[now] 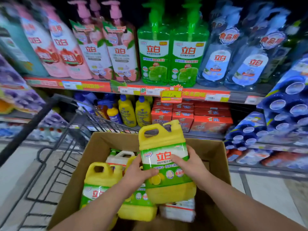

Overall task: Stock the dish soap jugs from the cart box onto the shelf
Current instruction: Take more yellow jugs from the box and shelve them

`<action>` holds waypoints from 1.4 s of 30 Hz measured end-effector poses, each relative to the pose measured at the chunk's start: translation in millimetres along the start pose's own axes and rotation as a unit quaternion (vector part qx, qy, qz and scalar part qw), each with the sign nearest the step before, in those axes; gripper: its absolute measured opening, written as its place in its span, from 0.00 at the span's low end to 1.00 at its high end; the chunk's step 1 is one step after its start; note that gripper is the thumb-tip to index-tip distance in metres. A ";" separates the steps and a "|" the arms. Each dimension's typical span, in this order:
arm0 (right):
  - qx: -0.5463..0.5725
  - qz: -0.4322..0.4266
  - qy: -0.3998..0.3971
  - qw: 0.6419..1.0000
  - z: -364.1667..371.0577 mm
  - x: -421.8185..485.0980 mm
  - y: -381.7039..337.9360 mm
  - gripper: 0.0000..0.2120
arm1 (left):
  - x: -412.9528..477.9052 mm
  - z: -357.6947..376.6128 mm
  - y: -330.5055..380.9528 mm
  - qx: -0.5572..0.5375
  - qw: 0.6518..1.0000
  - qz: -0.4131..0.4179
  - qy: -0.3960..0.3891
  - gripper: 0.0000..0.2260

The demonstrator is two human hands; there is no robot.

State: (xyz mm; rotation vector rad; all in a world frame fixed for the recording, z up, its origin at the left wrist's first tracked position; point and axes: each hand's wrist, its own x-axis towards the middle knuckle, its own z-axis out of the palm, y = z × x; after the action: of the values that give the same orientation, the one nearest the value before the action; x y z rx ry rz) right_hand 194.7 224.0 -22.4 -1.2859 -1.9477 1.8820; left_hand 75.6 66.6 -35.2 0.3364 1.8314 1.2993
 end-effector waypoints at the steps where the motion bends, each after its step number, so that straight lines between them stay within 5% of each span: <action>1: -0.016 -0.017 -0.010 1.000 3.9 -0.5 -7.7 0.33 | -6.2 -5.5 4.3 -0.003 1.000 0.008 0.017 0.26; 22: -0.080 -0.186 -0.253 0.946 188.9 -61.1 -115.6 0.28 | -156.2 -166.4 6.9 -0.096 0.951 0.083 0.281 0.22; 42: -0.102 -0.291 -0.378 0.873 552.8 -266.0 -136.1 0.23 | -411.6 -455.5 -105.6 -0.129 0.894 0.124 0.412 0.20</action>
State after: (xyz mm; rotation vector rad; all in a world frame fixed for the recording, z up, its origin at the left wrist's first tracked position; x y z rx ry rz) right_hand -50.1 -341.6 100.5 0.1439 -2.5238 2.0080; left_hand 6.8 -533.4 117.4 -0.1763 2.2940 2.0535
